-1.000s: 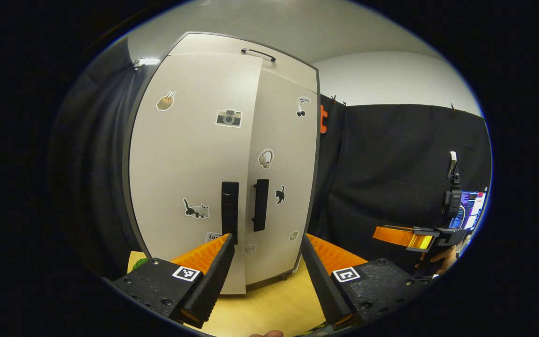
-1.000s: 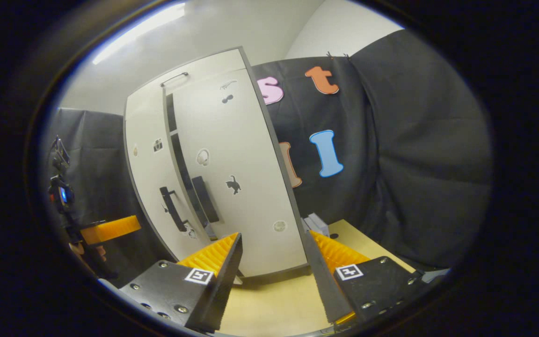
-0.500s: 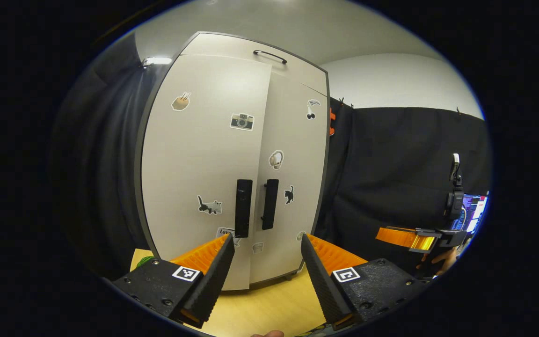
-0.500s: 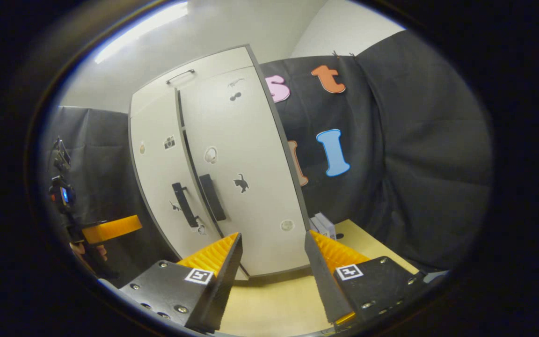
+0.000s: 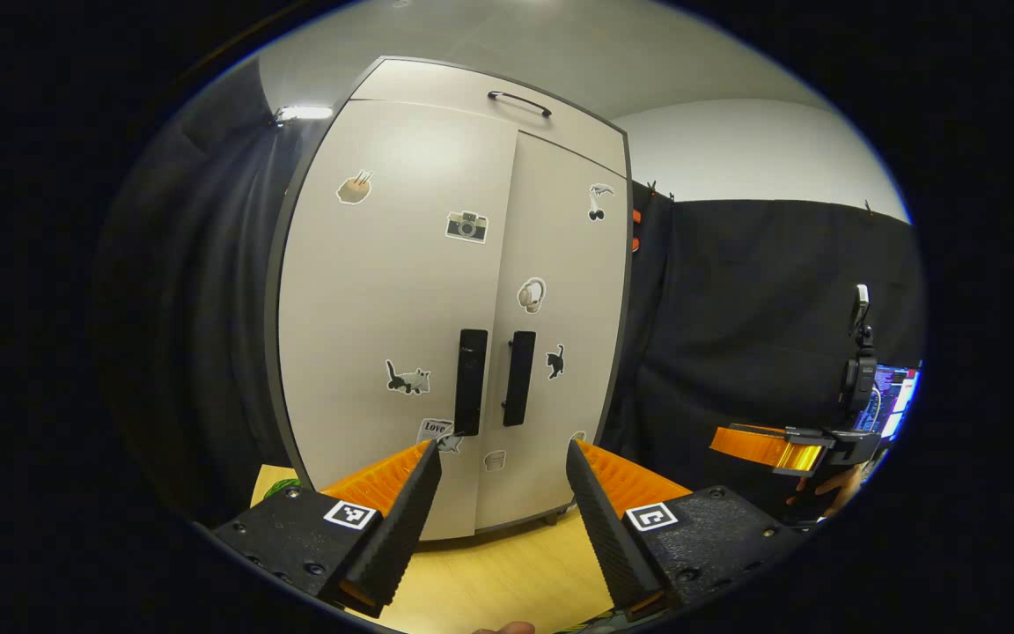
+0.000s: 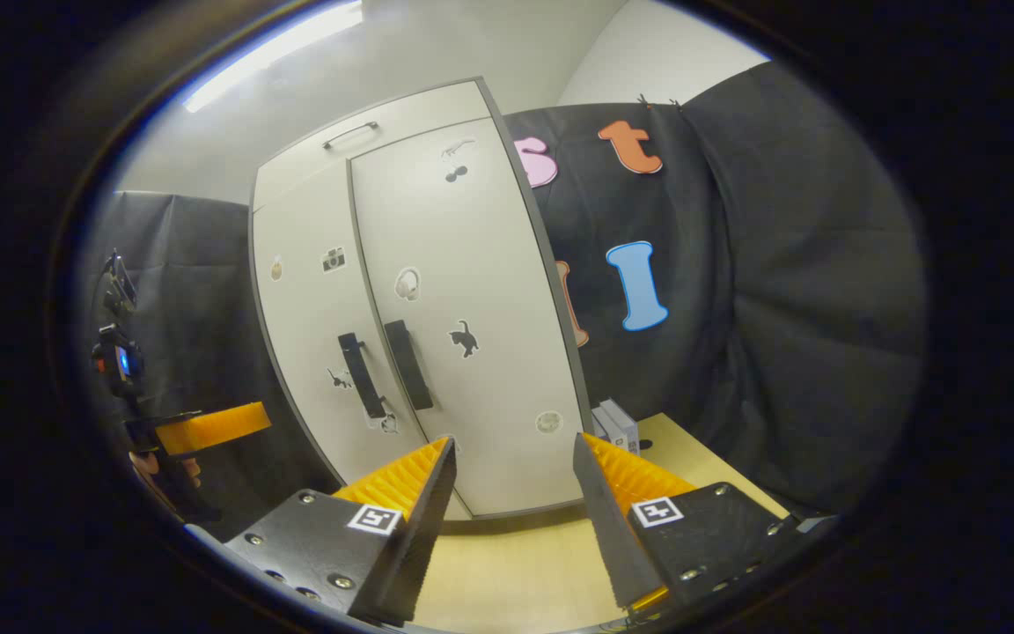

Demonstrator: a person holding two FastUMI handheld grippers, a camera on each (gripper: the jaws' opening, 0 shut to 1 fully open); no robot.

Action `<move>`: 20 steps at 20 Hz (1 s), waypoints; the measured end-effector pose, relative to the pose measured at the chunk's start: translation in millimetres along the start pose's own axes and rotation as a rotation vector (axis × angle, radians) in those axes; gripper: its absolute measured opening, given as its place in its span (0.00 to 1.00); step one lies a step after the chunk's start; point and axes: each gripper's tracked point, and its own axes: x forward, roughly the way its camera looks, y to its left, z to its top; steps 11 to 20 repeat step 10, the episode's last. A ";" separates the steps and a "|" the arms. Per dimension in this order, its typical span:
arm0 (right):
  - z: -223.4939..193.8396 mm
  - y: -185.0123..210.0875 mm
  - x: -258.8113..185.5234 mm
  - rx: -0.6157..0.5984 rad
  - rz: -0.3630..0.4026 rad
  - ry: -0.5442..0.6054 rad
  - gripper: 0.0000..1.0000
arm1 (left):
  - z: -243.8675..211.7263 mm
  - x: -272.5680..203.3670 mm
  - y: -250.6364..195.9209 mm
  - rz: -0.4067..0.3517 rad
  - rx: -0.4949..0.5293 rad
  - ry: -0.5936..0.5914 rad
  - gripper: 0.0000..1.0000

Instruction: Grab one shoe with the right hand and put it into the shoe cabinet, grab the other shoe with the left hand and put it into the shoe cabinet; then close the right door with the right hand and the left door with the left hand.

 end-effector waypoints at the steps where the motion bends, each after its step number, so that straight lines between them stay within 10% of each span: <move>1: -0.1 -0.7 0.4 0.000 0.000 0.001 0.80 | -0.2 0.9 0.4 0.001 -0.001 0.001 0.88; 20: 13.4 -34.2 1.7 -0.053 0.025 -0.015 0.80 | -17.8 20.1 -25.7 0.054 -0.007 0.030 0.88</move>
